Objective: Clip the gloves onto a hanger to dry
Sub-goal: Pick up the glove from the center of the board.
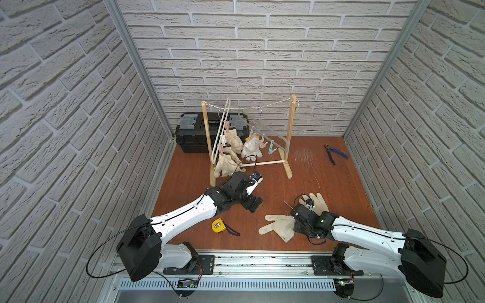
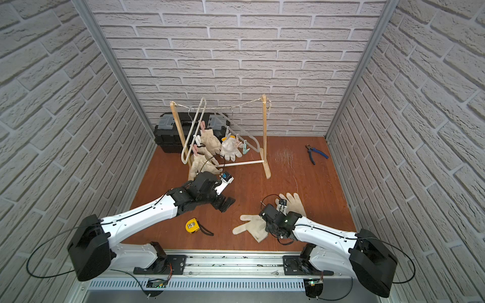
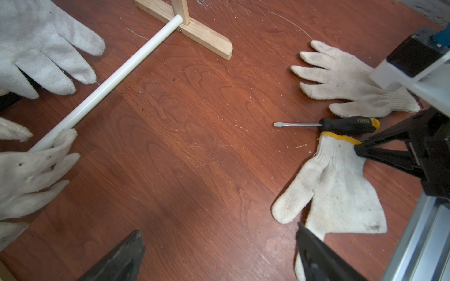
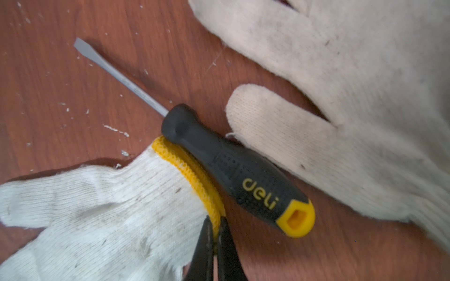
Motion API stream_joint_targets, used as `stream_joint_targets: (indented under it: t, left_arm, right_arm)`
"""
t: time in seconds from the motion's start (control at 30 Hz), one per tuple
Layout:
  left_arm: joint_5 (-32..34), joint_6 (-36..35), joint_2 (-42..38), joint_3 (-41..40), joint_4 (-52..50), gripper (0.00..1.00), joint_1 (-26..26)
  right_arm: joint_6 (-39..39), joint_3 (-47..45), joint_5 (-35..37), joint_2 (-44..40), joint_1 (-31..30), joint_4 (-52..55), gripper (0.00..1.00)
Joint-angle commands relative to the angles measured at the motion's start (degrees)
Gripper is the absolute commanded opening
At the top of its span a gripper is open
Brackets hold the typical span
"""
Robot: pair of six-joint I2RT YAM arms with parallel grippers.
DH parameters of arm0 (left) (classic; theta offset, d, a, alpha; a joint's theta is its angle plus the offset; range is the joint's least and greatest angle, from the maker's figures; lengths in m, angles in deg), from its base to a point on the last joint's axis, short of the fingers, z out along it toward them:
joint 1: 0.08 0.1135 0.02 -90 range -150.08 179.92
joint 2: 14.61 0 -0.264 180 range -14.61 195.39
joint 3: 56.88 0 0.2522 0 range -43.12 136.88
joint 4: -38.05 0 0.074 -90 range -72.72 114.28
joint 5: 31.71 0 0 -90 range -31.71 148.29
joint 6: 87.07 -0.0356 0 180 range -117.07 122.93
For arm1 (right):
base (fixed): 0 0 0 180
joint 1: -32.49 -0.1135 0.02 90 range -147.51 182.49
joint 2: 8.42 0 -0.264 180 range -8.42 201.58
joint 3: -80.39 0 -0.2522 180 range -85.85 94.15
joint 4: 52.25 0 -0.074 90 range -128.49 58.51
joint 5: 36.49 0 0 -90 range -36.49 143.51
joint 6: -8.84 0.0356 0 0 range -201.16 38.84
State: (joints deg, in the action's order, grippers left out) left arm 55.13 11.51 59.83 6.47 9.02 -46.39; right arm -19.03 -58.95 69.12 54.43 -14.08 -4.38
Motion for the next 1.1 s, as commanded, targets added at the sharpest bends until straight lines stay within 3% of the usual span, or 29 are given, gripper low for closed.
stream_joint_targets:
  t: [0.0,0.27,0.57,0.7,0.77,0.87,1.07]
  left_arm:
    - [0.5,-0.8,-0.6,2.0,-0.4,0.98,-0.1]
    - [-0.6,-2.7,-3.8,3.7,-2.7,0.98,0.7]
    - [-8.9,-5.2,-7.9,5.6,-1.6,0.97,3.8]
    - [-12.7,-8.5,-8.2,6.0,-0.9,0.95,4.6]
    - [-18.1,-10.6,-8.7,5.3,0.5,0.92,5.8]
    - [-20.9,-15.4,-9.5,4.5,1.3,0.90,6.3]
    - [-23.6,-21.4,-10.4,7.1,-1.3,0.85,6.8]
  right_arm:
    - [-6.8,3.9,1.8,-3.0,-0.4,1.9,0.02]
    - [-30.7,17.5,5.5,-4.8,-5.5,4.5,0.02]
    - [-61.6,22.2,7.0,-7.2,-5.9,-7.0,0.02]
    - [-73.0,25.0,-3.5,-6.9,-2.7,-8.6,0.03]
    - [-77.3,25.8,-9.7,-7.6,-0.1,-10.0,0.03]
    - [-82.3,27.2,-19.4,-8.1,3.3,-11.3,0.03]
    - [-88.0,34.8,-31.5,-3.1,8.1,-6.4,0.03]
